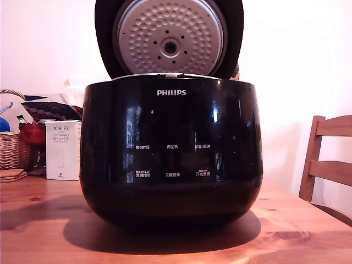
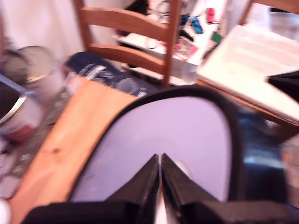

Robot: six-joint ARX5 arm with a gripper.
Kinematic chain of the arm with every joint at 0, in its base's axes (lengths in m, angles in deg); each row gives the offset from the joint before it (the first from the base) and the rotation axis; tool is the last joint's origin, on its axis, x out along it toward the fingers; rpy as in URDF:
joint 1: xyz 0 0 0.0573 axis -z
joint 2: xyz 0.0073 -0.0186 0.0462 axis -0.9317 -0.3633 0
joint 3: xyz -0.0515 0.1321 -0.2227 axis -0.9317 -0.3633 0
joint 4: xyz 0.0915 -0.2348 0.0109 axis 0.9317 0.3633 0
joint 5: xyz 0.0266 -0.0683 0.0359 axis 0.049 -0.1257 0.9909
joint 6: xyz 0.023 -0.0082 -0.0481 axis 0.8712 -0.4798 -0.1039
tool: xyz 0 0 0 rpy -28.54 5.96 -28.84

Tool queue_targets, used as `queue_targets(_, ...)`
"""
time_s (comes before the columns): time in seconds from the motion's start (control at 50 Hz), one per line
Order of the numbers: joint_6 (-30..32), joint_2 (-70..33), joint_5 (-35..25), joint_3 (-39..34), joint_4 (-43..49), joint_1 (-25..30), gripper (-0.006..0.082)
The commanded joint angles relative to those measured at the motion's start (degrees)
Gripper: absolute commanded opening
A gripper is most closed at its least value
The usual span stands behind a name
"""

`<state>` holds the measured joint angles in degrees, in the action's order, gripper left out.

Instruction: Close the rice cooker by pressing the lid down with medium force

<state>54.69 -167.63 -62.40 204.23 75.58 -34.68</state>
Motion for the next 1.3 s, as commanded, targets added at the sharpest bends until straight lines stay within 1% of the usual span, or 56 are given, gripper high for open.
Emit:
queue_targets(0.0, -0.2, -0.6, 0.2, -0.3, -0.6, -0.6, -0.0024)
queue_targets(0.2, -0.2, -0.9, 0.9, -0.3, -0.8, -1.6, -0.0024)
queue_targets(0.6, -0.2, -0.9, 1.2, -0.7, -6.9, -3.3, -0.0024)
queue_targets(0.74, -0.2, -0.9, 1.2, -2.7, -8.2, -3.3, -0.0024)
queue_targets(0.96, -0.2, -0.9, 1.2, -8.5, -11.6, -3.3, -0.0024)
queue_targets(1.28, -0.2, -0.5, 0.9, -9.0, -13.9, -3.1, -0.0024)
